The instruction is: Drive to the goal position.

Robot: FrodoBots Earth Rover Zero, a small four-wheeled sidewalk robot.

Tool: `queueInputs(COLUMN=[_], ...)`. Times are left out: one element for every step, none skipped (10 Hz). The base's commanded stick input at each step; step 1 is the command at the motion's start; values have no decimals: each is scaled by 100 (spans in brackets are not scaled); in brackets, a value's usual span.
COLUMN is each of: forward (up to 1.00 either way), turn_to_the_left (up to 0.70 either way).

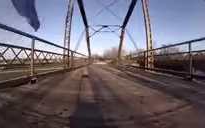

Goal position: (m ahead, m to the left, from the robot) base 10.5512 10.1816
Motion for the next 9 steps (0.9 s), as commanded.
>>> queueInputs(forward=[70, 70, 70, 70, 70, 70, 70, 70, 70], turn_to_the_left=[14, 14, 14, 12, 0, 0, 0, 0, 0])
